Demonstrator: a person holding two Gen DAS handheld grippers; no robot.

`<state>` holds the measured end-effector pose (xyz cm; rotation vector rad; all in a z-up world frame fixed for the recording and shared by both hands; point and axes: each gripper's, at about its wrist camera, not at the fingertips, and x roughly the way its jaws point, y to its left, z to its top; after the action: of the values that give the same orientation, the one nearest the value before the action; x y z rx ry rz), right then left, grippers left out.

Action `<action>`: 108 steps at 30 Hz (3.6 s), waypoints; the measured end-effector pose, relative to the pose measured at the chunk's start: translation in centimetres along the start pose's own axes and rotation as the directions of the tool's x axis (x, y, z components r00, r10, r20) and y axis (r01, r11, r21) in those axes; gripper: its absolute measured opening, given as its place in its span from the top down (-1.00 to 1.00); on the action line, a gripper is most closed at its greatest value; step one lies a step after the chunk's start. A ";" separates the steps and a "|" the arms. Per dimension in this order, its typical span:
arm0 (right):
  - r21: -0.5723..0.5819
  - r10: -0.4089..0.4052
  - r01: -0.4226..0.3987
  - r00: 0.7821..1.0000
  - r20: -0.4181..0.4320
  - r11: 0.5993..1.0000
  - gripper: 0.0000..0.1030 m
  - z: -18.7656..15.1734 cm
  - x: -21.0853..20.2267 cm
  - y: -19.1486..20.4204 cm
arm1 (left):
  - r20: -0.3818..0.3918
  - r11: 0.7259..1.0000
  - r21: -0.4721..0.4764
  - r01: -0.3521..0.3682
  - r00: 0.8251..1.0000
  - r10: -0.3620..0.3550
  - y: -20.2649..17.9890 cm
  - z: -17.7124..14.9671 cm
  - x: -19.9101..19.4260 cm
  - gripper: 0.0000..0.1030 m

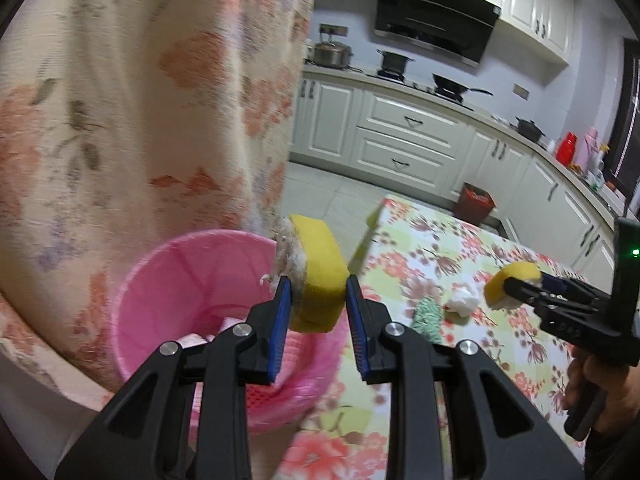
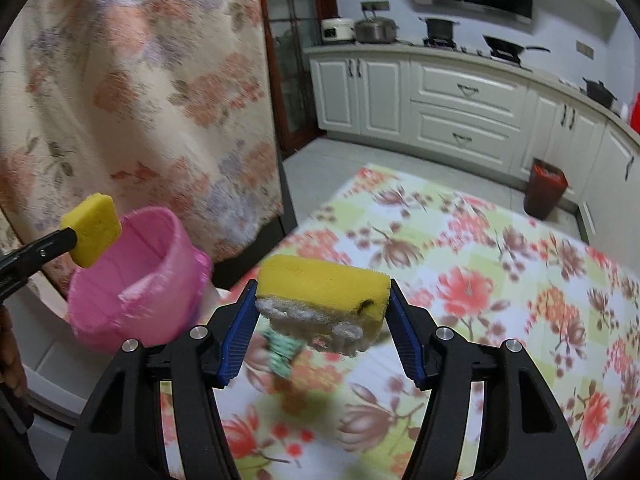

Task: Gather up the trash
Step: 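Carry both yellow sponges toward the pink bin, then open both tools over the pink bin to drop the sponges, then move both tools back over the table toward the green cloth and tissue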

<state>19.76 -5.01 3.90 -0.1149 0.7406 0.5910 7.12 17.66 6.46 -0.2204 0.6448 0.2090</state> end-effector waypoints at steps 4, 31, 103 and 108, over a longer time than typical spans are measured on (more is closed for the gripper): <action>-0.036 0.030 -0.030 0.999 0.017 0.999 -0.15 1.3 -0.4 2.2 | 0.028 0.999 -0.022 -0.033 0.999 0.034 2.1 0.5 -1.4 0.48; -0.229 0.224 -0.227 0.974 -0.039 0.947 -0.17 7.6 5.7 17.4 | 0.050 0.992 -0.085 -0.094 0.994 0.098 8.7 2.4 -1.3 0.48; 0.081 -0.110 0.111 0.994 -0.025 0.990 -0.61 -3.5 -1.5 -9.2 | -0.132 0.986 0.130 0.103 0.987 -0.086 -10.6 -2.4 6.0 0.08; 0.094 -0.109 0.114 0.993 -0.053 0.989 -0.61 -4.5 -0.4 -10.3 | -0.185 0.982 0.142 0.122 0.978 -0.095 -12.0 -3.6 8.7 0.08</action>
<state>22.46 -15.11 -0.25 -0.0805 0.8021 0.4462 14.95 6.33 0.01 -0.1265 0.8201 0.0336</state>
